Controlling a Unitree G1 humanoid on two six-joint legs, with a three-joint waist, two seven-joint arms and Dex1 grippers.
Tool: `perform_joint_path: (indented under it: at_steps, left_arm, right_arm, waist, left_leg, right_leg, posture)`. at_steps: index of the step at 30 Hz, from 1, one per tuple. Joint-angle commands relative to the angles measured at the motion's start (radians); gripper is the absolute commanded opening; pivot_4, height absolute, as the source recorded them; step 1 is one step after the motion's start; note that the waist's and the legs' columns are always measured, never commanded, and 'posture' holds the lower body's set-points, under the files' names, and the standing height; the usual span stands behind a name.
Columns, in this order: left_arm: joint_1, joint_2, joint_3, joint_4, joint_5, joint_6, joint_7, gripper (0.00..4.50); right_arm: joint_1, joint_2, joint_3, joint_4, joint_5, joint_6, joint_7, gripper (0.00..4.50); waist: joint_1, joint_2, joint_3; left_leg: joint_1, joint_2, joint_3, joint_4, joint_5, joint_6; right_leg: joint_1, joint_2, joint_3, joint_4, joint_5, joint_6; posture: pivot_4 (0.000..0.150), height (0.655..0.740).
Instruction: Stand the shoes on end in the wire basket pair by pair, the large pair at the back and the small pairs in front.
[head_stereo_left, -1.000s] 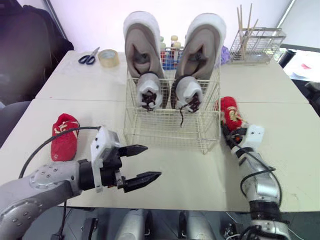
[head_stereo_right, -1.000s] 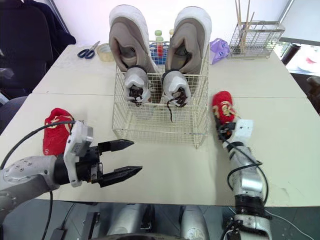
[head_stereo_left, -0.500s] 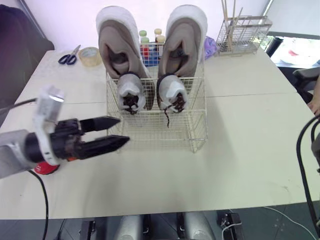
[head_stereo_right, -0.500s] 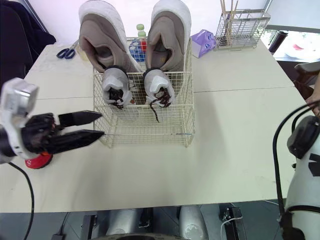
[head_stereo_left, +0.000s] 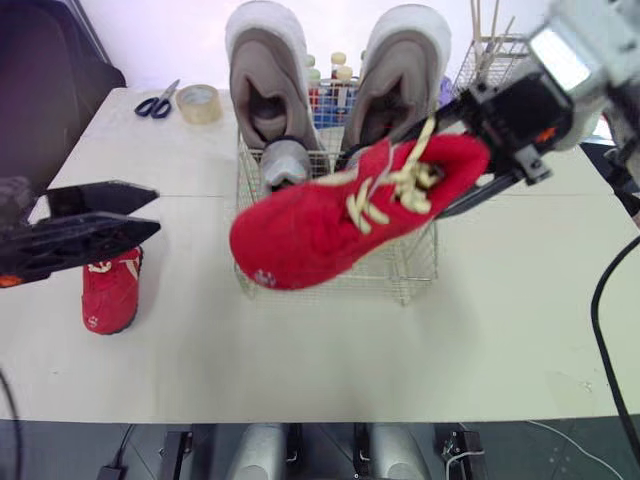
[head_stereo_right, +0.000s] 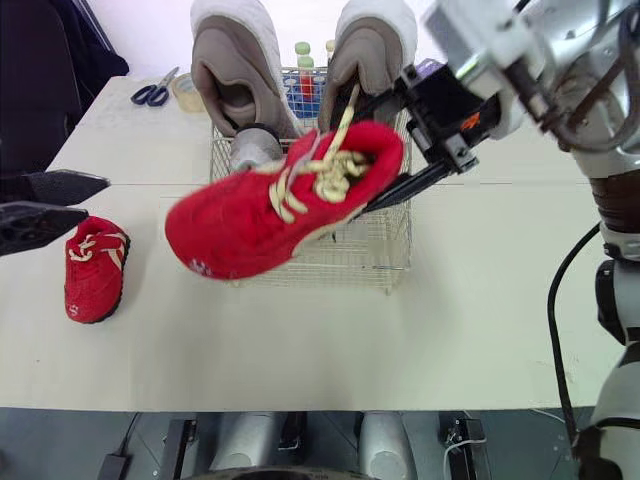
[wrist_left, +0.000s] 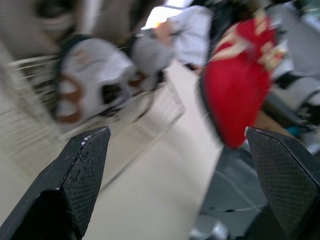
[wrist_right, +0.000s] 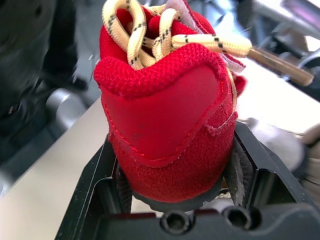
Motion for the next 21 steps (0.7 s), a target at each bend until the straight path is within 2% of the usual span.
perform_joint_path:
  at_steps: [1, 4, 7, 10, 13, 19, 21]
  left_arm:
    - [-0.114, 0.011, -0.180, -0.021, -0.103, -0.057, -0.005, 4.50]
    - [-0.252, -0.013, -0.359, -0.007, -0.094, -0.033, -0.038, 4.50]
    - [-0.430, -0.101, -0.536, 0.031, -0.015, 0.014, -0.074, 4.50]
    - [-0.566, -0.190, -0.644, 0.087, 0.077, 0.073, -0.136, 4.50]
    - [-0.651, -0.270, -0.719, 0.099, 0.158, 0.127, -0.203, 4.50]
    - [-0.680, -0.365, -0.762, 0.079, 0.246, 0.181, -0.273, 4.50]
    - [-0.681, -0.390, -0.761, 0.078, 0.259, 0.189, -0.280, 3.95]
  right_arm:
    - [-0.087, -0.042, 0.063, -0.024, 0.061, -0.131, 0.002, 2.04]
    - [-0.125, -0.053, 0.125, -0.021, 0.081, -0.189, 0.002, 2.04]
    - [-0.152, -0.051, 0.168, -0.022, 0.090, -0.225, 0.002, 2.04]
    - [-0.169, -0.048, 0.193, -0.025, 0.097, -0.241, 0.002, 2.04]
    - [-0.177, -0.048, 0.203, -0.029, 0.094, -0.247, 0.002, 2.04]
    - [-0.179, -0.049, 0.202, -0.036, 0.091, -0.239, 0.002, 2.04]
    - [-0.178, -0.048, 0.200, -0.039, 0.089, -0.234, 0.002, 2.04]
  waist:
    - [-0.001, 0.000, 0.000]
    - [-0.002, -0.001, 0.001]
    - [-0.001, -0.001, 0.001]
    - [0.001, -0.002, 0.001]
    - [0.002, -0.002, 0.002]
    - [0.002, -0.003, 0.002]
    - [0.004, -0.003, 0.002]
  left_leg:
    - [0.000, 0.000, 0.000, 0.000, 0.001, -0.001]
    - [0.000, 0.001, 0.000, 0.000, 0.002, -0.003]
    - [0.000, 0.001, 0.001, 0.000, 0.003, -0.004]
    - [0.000, 0.002, 0.001, 0.002, 0.003, -0.004]
    - [-0.004, 0.004, 0.001, 0.011, 0.001, -0.001]
    - [-0.010, 0.003, 0.000, 0.016, 0.000, 0.002]
    - [-0.010, 0.003, 0.000, 0.016, 0.000, 0.002]
  right_leg:
    - [-0.001, 0.000, 0.000, 0.001, 0.000, 0.000]
    - [-0.003, 0.000, 0.000, 0.006, 0.000, 0.000]
    - [-0.003, 0.001, 0.000, 0.008, 0.000, 0.000]
    - [-0.003, 0.002, -0.001, 0.009, 0.000, 0.000]
    - [-0.003, 0.005, -0.002, 0.011, -0.001, 0.001]
    - [-0.005, 0.004, -0.002, 0.010, 0.000, 0.002]
    - [-0.005, 0.003, -0.002, 0.010, 0.000, 0.002]
  posture:
    - [0.150, 0.7400]
    - [0.150, 0.7400]
    - [0.150, 0.7400]
    - [0.150, 0.7400]
    - [0.150, 0.7400]
    - [0.150, 0.7400]
    - [0.150, 0.7400]
